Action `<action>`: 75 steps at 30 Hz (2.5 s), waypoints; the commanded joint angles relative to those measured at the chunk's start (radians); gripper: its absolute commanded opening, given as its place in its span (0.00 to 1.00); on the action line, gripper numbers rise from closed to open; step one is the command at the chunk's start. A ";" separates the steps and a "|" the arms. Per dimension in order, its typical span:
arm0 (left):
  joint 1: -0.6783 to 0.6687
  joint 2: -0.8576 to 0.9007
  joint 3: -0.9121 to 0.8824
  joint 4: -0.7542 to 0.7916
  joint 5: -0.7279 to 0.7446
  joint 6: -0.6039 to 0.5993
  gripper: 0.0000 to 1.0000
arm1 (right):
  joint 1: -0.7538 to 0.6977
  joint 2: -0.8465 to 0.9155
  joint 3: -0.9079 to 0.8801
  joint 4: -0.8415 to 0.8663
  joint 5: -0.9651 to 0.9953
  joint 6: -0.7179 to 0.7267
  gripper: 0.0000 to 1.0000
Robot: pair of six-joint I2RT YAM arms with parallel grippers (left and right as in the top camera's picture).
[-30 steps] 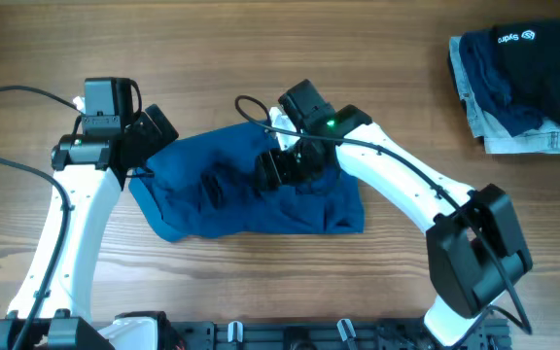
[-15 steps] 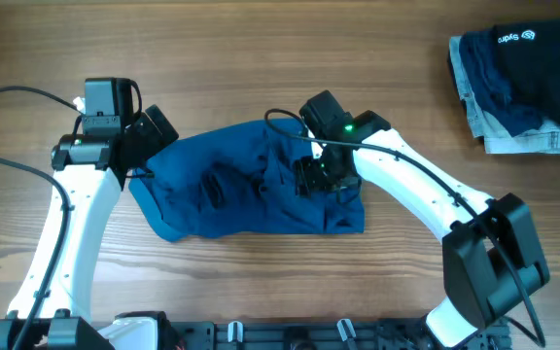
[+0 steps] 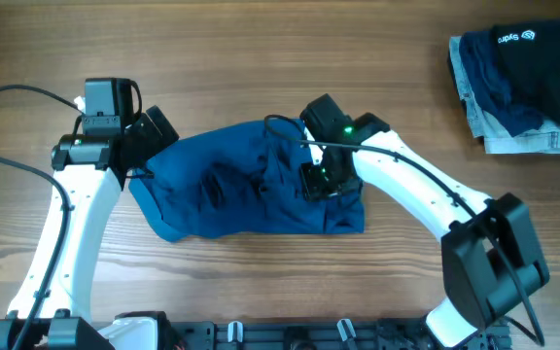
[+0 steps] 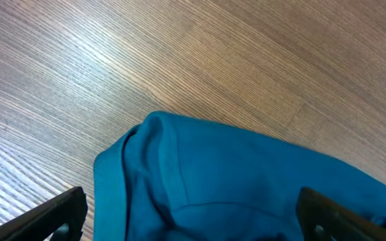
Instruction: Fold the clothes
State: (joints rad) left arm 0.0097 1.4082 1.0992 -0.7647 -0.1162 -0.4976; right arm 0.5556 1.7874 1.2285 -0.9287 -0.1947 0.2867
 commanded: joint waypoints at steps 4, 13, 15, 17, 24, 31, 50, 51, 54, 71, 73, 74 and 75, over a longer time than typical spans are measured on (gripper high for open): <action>0.006 0.006 0.016 -0.002 -0.047 0.024 1.00 | 0.009 -0.009 -0.034 0.016 -0.098 -0.008 0.04; 0.006 0.006 0.016 -0.002 -0.068 0.024 1.00 | 0.201 -0.011 -0.034 0.056 -0.245 0.004 0.04; 0.006 0.006 0.016 -0.002 -0.069 0.023 1.00 | 0.224 -0.011 -0.030 0.057 -0.246 0.004 0.09; 0.006 0.006 0.016 -0.001 -0.069 0.024 1.00 | 0.227 -0.013 -0.011 0.054 -0.252 0.000 0.86; 0.006 0.006 0.016 -0.038 -0.034 0.023 1.00 | 0.126 -0.147 0.135 0.054 -0.108 0.006 1.00; 0.018 0.117 0.011 -0.197 0.121 0.023 1.00 | -0.150 -0.157 0.134 0.035 -0.074 -0.133 0.99; 0.193 0.356 -0.051 0.061 0.241 0.336 0.94 | -0.187 -0.157 0.131 0.047 -0.060 -0.204 1.00; 0.193 0.356 -0.054 0.070 0.247 0.343 0.92 | -0.187 -0.157 0.131 0.047 -0.060 -0.204 0.99; 0.193 0.356 -0.087 0.066 0.309 0.409 0.81 | -0.187 -0.157 0.131 0.047 -0.060 -0.179 0.99; 0.193 0.181 -0.094 0.020 0.443 0.412 0.04 | -0.187 -0.157 0.131 0.043 -0.068 -0.179 0.99; 0.193 0.091 -0.094 0.012 0.449 0.412 0.04 | -0.187 -0.157 0.131 0.041 -0.068 -0.178 1.00; 0.193 0.072 -0.094 0.010 0.449 0.412 0.04 | -0.187 -0.157 0.131 0.041 -0.068 -0.178 0.99; 0.193 0.026 -0.093 0.004 0.449 0.412 0.04 | -0.187 -0.157 0.131 0.041 -0.068 -0.176 0.99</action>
State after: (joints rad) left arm 0.2096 1.5265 0.9840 -0.7536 0.2996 -0.0875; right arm 0.3740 1.6341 1.3544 -0.8864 -0.2680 0.1005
